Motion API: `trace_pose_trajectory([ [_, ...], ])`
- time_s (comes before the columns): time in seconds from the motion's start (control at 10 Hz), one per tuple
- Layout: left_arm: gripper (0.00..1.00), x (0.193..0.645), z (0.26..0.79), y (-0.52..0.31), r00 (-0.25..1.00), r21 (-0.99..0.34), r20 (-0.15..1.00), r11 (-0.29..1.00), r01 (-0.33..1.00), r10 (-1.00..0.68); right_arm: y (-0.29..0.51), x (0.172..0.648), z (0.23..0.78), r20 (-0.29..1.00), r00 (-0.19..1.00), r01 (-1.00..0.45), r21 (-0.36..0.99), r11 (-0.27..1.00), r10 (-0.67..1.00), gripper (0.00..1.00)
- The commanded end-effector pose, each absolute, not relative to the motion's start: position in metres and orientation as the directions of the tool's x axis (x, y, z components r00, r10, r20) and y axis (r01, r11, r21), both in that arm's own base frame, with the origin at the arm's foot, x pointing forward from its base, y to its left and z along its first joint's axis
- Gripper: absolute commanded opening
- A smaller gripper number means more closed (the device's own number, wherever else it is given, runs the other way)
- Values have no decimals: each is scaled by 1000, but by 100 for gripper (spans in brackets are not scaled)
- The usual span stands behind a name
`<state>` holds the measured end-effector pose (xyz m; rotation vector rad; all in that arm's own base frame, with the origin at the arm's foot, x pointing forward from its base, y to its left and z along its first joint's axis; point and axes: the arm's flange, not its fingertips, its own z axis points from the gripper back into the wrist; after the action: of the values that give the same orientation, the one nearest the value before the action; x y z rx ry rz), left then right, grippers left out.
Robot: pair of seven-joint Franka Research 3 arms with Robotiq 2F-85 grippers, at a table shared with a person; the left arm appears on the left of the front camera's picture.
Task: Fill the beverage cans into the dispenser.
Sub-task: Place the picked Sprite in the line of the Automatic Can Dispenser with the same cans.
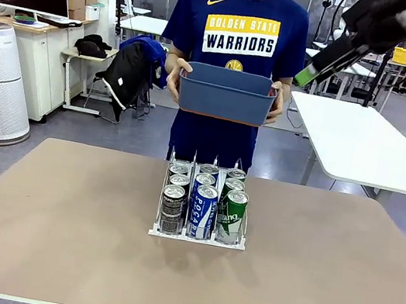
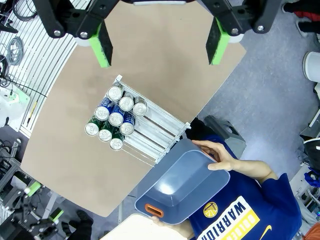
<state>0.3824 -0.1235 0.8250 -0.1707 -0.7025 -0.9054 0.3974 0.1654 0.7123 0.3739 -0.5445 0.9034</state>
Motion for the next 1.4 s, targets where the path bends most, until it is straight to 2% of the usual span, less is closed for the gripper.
trace_pose_trajectory([
  [0.0, 100, 381, 825, -122, 414, 149, 624, 622, 769, -662, 155, 407, 742, 559, 523, -813, 101, 573, 643, 100],
  [0.3, 100, 381, 825, -122, 414, 149, 624, 622, 769, -662, 141, 405, 768, 560, 544, -801, 124, 586, 625, 100],
  [0.9, 100, 381, 825, -122, 414, 149, 624, 622, 769, -662, 141, 401, 767, 566, 517, -814, 95, 573, 641, 100],
  [1.1, 100, 381, 825, -122, 414, 149, 624, 622, 769, -662, 116, 408, 787, 664, 433, -844, 62, 532, 610, 100],
  [1.3, 100, 381, 825, -122, 414, 149, 624, 622, 769, -662, 103, 413, 806, 701, 396, -848, 31, 528, 594, 100],
])
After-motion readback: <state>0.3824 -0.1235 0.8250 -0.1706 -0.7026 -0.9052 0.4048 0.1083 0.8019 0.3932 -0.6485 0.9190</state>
